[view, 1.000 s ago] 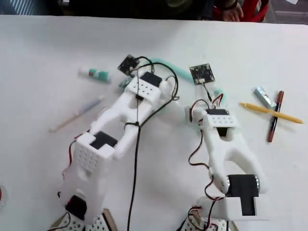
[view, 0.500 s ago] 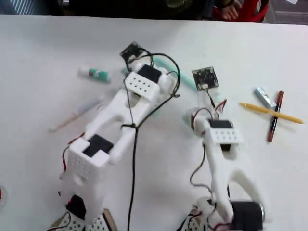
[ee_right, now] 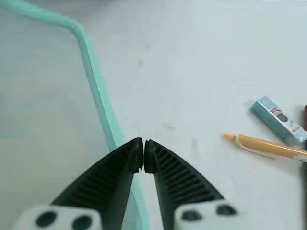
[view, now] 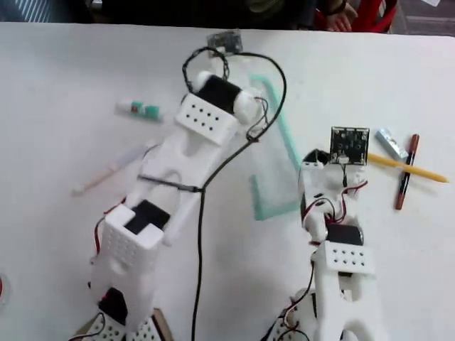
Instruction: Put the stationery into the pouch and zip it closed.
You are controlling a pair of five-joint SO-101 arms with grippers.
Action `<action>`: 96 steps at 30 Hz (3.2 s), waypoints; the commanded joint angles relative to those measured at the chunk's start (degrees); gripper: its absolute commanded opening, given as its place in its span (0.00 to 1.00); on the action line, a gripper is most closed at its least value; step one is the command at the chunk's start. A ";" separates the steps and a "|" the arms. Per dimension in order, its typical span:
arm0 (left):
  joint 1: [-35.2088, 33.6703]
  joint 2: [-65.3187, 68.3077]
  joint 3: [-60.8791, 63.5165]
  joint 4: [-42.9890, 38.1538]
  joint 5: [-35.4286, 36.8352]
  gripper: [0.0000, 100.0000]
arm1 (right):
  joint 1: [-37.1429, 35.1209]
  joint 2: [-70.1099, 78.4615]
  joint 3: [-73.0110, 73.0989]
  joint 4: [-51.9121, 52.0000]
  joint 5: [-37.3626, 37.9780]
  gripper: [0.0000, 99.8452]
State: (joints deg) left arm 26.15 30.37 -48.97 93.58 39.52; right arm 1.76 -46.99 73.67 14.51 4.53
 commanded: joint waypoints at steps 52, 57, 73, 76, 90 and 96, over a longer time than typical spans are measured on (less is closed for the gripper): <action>7.78 -69.58 12.13 0.70 -35.60 0.02 | 4.44 21.49 -16.26 2.86 -3.25 0.02; -0.75 -86.11 47.38 -22.95 -35.60 0.02 | 3.03 21.49 -16.18 2.95 -3.25 0.02; -4.09 -111.52 128.97 -88.88 -29.80 0.03 | 3.12 21.58 -16.18 2.77 -3.25 0.02; -3.65 -111.52 131.60 -88.88 -27.78 0.03 | 3.12 21.58 -16.18 2.86 -3.25 0.02; -2.68 -109.41 145.93 -101.45 -35.34 0.03 | 3.03 21.58 -16.09 2.95 -3.25 0.02; -2.51 -101.76 145.23 -102.95 -32.35 0.03 | 2.86 21.49 -15.47 2.68 -3.25 0.02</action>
State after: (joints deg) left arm 22.73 -74.59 97.41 -6.64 6.29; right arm 5.19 -25.27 60.04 17.05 1.45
